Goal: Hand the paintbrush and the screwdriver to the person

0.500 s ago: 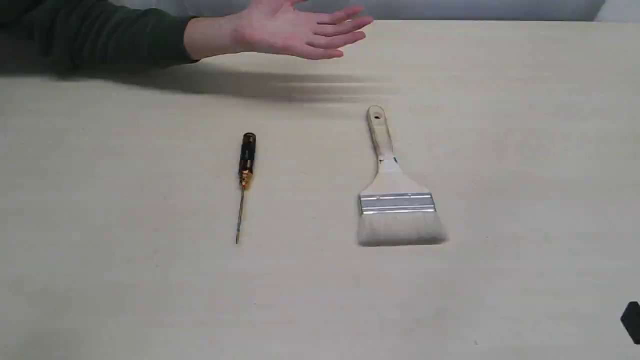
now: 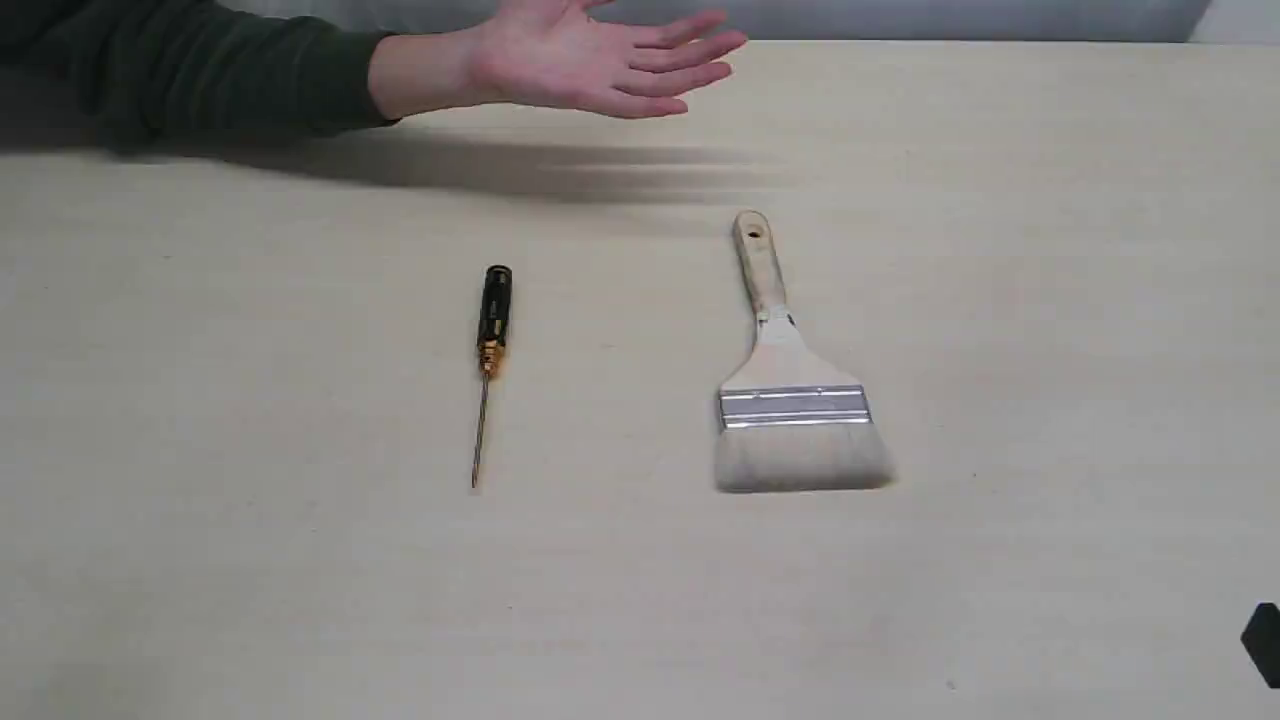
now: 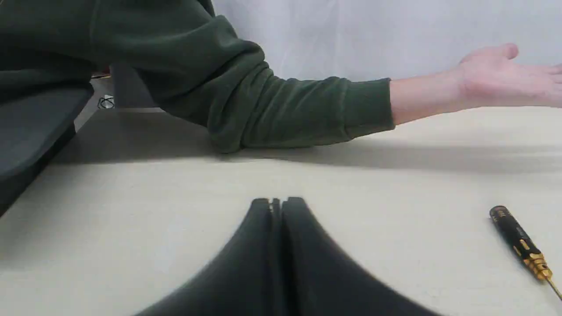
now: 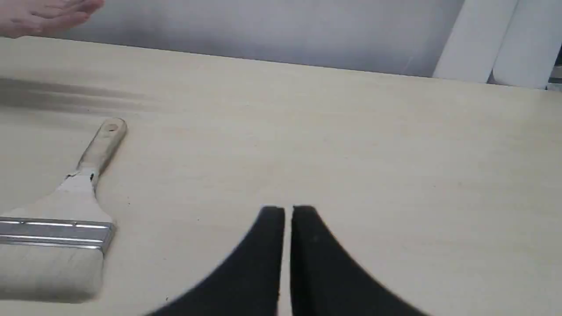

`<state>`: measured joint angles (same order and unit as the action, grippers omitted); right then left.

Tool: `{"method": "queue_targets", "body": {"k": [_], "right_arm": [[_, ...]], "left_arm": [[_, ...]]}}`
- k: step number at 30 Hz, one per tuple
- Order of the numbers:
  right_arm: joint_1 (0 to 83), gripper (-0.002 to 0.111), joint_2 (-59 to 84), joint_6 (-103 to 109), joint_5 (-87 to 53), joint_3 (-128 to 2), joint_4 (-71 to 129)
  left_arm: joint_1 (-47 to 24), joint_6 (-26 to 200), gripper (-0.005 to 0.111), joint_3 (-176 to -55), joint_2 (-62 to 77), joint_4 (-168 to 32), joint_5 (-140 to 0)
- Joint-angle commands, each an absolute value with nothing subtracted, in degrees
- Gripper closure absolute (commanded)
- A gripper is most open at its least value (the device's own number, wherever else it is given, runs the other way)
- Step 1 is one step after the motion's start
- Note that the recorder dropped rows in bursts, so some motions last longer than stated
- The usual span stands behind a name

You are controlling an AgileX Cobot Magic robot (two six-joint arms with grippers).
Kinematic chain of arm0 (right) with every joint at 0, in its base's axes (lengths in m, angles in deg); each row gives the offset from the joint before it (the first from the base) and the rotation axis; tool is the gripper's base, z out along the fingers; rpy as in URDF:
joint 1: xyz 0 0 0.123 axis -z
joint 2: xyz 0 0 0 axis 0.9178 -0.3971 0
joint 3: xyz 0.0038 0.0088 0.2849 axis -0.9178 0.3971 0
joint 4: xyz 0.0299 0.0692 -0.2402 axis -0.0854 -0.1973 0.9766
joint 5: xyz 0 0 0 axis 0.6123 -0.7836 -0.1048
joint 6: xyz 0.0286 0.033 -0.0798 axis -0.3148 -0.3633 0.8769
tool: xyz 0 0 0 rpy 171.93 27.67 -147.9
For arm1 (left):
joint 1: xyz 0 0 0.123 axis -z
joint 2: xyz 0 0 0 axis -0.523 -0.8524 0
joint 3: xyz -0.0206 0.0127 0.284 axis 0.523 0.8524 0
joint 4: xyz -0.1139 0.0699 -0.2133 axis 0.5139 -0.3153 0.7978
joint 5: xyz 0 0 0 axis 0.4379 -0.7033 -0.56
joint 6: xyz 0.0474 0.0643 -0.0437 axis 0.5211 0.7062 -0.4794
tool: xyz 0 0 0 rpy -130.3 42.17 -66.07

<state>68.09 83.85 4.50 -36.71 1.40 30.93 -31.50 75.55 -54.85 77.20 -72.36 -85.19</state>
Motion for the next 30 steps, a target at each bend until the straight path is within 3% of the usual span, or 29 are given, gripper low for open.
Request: {"method": "queue_targets", "body": {"k": [1,18,30], "right_arm": [[68.5,0.104,84.1,4.6,-36.8,1.6,30.9],[68.5,0.104,84.1,4.8,-23.0,1.6,31.3],[68.5,0.104,84.1,4.8,-21.6,1.6,31.3]], "left_arm": [[-31.1,75.4,0.107,-54.7,77.3,-72.3,-84.6],[-31.1,75.4,0.107,-54.7,77.3,-72.1,-84.6],[-31.1,75.4,0.107,-54.7,77.3,-72.1,-84.6]]}}
